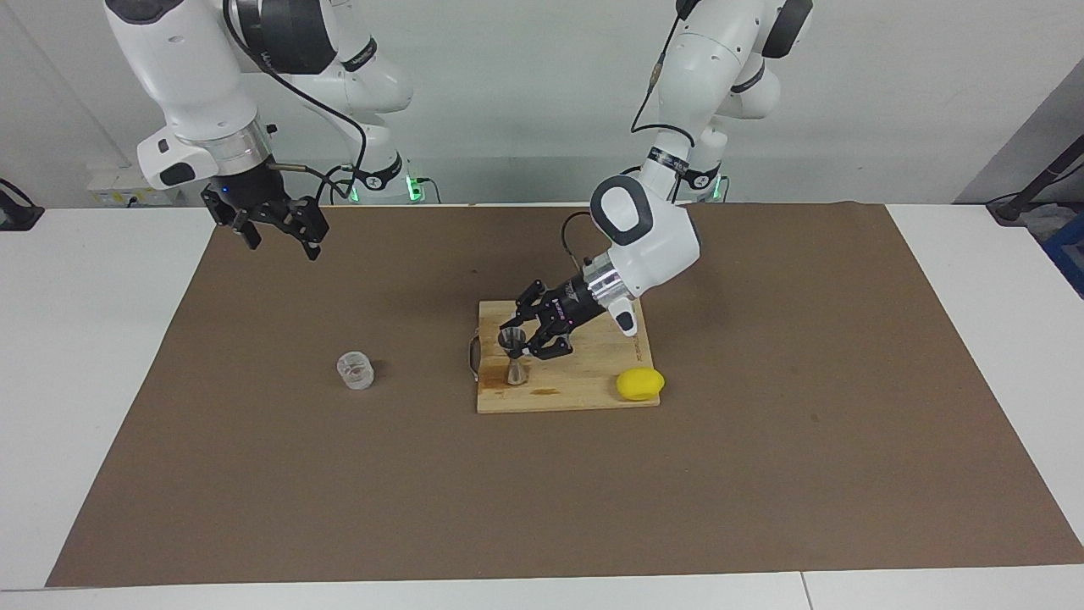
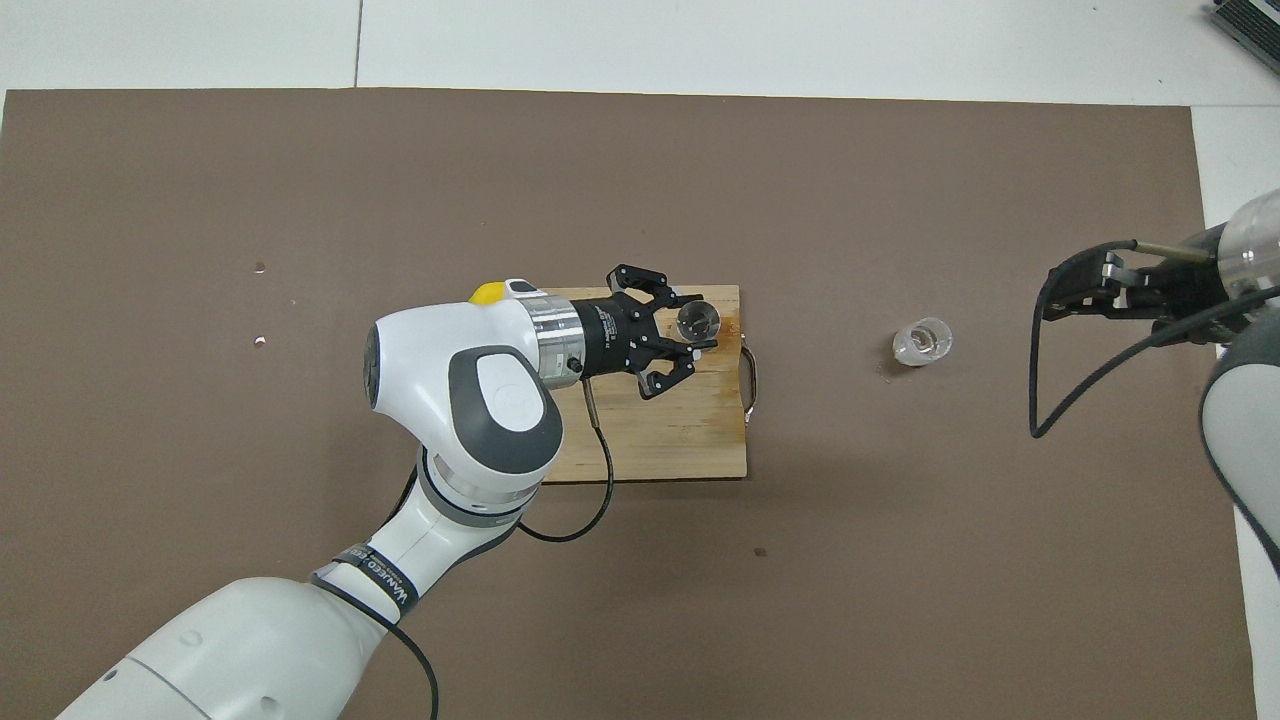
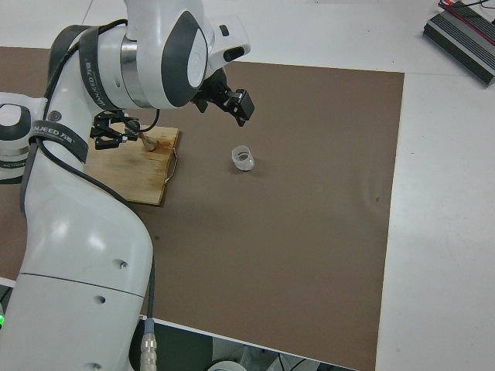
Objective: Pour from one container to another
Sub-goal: 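Set the metal cup on the board while the right gripper reaches the glass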
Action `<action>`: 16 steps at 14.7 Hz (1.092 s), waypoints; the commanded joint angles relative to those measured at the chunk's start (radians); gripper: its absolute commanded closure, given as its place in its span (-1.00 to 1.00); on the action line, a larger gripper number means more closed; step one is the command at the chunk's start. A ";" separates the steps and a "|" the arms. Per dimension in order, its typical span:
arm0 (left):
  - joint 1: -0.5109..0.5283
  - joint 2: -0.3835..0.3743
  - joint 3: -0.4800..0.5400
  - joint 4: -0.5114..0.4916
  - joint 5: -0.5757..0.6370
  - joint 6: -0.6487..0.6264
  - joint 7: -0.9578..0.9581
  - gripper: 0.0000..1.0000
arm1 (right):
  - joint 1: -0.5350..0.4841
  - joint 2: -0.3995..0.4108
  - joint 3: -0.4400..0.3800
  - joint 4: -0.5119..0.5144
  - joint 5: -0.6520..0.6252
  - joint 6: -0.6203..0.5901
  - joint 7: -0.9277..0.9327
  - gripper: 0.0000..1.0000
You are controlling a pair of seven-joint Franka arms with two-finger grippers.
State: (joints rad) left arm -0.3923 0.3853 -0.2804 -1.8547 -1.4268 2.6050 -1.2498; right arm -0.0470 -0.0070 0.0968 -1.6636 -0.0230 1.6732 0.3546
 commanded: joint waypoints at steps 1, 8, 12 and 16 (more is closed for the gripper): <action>-0.023 -0.003 0.015 -0.008 0.015 0.026 -0.034 1.00 | -0.011 0.009 0.006 -0.024 0.001 0.030 0.126 -0.87; -0.037 -0.002 0.013 -0.021 0.045 0.070 -0.033 0.59 | -0.042 0.042 0.004 -0.112 0.133 0.158 0.473 -0.87; -0.033 0.006 0.013 -0.015 0.086 0.079 -0.152 -1.00 | -0.080 0.134 0.004 -0.131 0.247 0.207 0.498 -0.87; -0.025 -0.009 0.013 -0.015 0.103 0.067 -0.184 -1.00 | -0.132 0.208 0.004 -0.140 0.313 0.246 0.500 -0.87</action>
State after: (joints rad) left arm -0.4125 0.3876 -0.2729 -1.8660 -1.3442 2.6645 -1.3913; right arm -0.1493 0.1750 0.0936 -1.7951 0.2432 1.8950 0.8372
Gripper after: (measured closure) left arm 0.000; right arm 0.066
